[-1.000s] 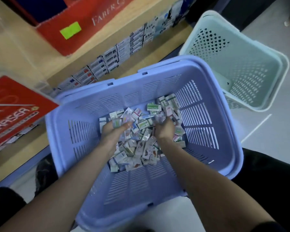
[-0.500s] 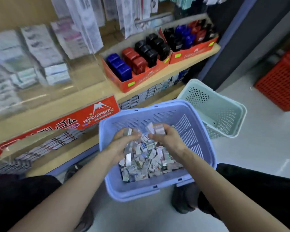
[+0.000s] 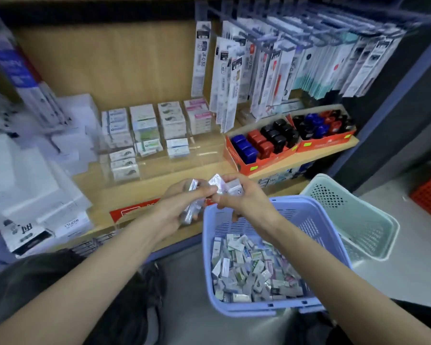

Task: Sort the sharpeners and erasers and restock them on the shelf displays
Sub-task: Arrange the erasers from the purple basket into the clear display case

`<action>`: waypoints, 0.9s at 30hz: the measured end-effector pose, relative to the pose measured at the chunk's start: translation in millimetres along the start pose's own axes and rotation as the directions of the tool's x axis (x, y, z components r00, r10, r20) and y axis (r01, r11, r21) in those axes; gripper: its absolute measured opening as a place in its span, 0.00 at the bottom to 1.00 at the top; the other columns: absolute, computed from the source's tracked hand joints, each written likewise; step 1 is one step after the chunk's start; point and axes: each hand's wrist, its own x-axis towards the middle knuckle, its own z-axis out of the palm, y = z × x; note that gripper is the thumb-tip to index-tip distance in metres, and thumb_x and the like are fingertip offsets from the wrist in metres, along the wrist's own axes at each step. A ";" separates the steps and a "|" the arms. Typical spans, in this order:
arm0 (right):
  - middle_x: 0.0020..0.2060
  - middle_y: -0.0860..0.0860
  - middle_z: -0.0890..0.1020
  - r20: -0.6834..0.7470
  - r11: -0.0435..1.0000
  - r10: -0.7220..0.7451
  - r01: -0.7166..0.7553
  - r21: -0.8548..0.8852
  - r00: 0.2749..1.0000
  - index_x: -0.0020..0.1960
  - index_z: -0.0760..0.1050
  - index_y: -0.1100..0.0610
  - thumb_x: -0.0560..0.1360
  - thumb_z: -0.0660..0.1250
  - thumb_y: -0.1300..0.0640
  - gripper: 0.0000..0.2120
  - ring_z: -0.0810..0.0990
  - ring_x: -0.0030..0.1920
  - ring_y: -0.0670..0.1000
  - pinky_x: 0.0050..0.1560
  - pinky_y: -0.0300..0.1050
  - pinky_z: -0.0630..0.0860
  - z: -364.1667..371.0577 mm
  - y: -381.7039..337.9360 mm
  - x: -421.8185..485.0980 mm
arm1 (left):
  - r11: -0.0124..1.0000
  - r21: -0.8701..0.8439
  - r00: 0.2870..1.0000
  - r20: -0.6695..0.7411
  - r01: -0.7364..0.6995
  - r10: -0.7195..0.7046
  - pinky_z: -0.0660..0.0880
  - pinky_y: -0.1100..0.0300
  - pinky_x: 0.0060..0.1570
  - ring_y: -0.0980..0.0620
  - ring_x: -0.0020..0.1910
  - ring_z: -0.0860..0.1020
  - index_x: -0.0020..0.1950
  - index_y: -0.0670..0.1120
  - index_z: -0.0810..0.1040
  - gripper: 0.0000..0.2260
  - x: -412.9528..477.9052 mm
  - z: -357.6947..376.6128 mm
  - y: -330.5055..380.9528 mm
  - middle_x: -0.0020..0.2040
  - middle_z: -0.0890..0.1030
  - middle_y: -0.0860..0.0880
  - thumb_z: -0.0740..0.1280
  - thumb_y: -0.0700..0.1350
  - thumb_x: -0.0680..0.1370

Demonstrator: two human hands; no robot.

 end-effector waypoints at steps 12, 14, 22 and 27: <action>0.49 0.34 0.76 -0.011 0.936 -0.268 0.258 -0.241 0.963 0.56 0.75 0.44 0.74 0.70 0.54 0.13 0.73 0.52 0.30 0.45 0.23 0.69 35.4 -42.2 59.4 | 0.933 -0.352 0.986 -0.165 -0.068 0.010 0.68 0.68 0.21 0.58 0.27 0.78 0.52 0.45 0.77 0.14 12.5 -46.0 52.3 0.32 0.82 0.52 0.74 0.37 0.68; 0.53 0.35 0.75 -0.033 0.896 -0.314 0.284 -0.342 0.949 0.59 0.75 0.44 0.74 0.70 0.52 0.14 0.72 0.56 0.32 0.49 0.25 0.69 36.3 -37.8 70.6 | 0.932 -0.349 0.983 -0.182 -0.100 0.038 0.68 0.67 0.23 0.58 0.29 0.78 0.51 0.45 0.77 0.13 20.3 -47.7 54.3 0.33 0.82 0.52 0.74 0.37 0.69; 0.50 0.43 0.80 -0.128 0.906 -0.328 0.273 -0.323 0.936 0.48 0.76 0.45 0.74 0.70 0.56 0.07 0.77 0.51 0.40 0.46 0.25 0.69 17.6 -37.4 123.3 | 0.979 -0.012 0.918 -0.348 -0.205 0.188 0.71 0.62 0.31 0.53 0.36 0.79 0.51 0.48 0.78 0.10 57.7 -65.4 72.6 0.42 0.82 0.47 0.72 0.38 0.72; 0.55 0.51 0.80 0.009 0.359 -0.351 0.143 -0.922 0.936 0.61 0.77 0.50 0.76 0.65 0.50 0.14 0.78 0.52 0.54 0.49 0.48 0.76 -11.2 -46.1 174.6 | 0.935 0.273 0.868 -0.379 -0.224 0.319 0.64 0.67 0.20 0.56 0.30 0.70 0.43 0.57 0.73 0.12 73.0 -75.7 69.5 0.39 0.75 0.52 0.72 0.41 0.73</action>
